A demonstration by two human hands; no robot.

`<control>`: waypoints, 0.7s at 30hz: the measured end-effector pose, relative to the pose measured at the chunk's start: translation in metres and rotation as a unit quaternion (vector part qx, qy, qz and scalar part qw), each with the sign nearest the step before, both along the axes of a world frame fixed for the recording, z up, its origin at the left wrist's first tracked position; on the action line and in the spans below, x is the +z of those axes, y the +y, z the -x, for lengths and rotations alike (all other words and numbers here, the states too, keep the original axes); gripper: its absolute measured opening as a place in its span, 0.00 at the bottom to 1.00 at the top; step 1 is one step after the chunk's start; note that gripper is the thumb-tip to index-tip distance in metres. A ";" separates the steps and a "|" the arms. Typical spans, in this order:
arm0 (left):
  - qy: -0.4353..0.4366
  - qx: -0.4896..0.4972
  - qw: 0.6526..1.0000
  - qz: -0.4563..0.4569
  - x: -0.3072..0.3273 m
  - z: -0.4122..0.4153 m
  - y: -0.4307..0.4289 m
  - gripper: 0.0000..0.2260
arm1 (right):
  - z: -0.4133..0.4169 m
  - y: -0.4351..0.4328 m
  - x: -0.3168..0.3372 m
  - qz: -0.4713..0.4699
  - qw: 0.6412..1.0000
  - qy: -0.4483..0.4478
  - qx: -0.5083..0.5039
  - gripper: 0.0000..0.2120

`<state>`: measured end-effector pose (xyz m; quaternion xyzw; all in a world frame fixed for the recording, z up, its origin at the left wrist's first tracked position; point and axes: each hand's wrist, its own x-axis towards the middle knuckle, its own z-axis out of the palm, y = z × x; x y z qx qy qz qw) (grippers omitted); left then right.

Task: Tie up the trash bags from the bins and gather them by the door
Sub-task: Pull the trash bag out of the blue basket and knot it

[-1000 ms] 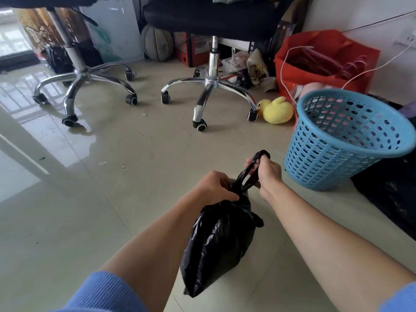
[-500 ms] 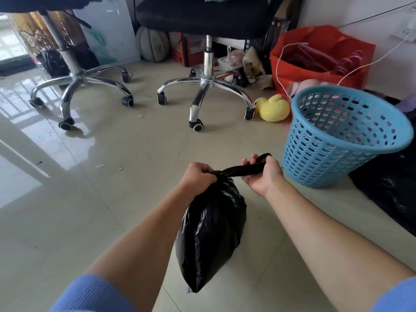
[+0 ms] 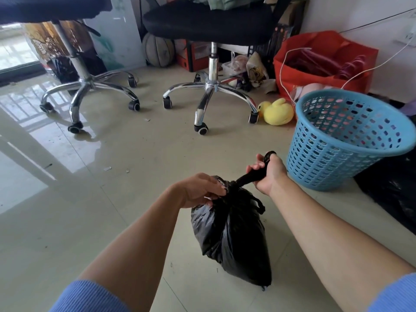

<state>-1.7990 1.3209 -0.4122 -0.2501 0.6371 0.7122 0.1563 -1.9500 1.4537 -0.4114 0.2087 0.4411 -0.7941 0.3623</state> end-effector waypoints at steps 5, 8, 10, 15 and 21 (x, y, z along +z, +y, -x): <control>0.002 0.013 0.989 0.147 0.010 0.007 -0.008 0.07 | 0.001 0.001 -0.001 -0.060 0.998 0.018 0.008 0.14; -0.010 0.025 0.974 0.224 0.005 0.001 -0.020 0.05 | 0.006 0.003 0.002 -0.116 0.992 0.045 -0.003 0.15; -0.032 0.048 0.961 0.269 -0.003 -0.007 -0.026 0.04 | 0.009 0.006 0.001 -0.150 0.987 0.046 -0.018 0.15; -0.034 0.068 0.918 0.388 -0.013 -0.011 -0.023 0.04 | 0.009 0.016 -0.015 -0.237 0.969 0.064 0.030 0.14; -0.039 0.128 0.950 0.284 -0.016 -0.011 -0.030 0.02 | 0.036 0.028 0.010 -0.494 0.783 0.334 0.176 0.18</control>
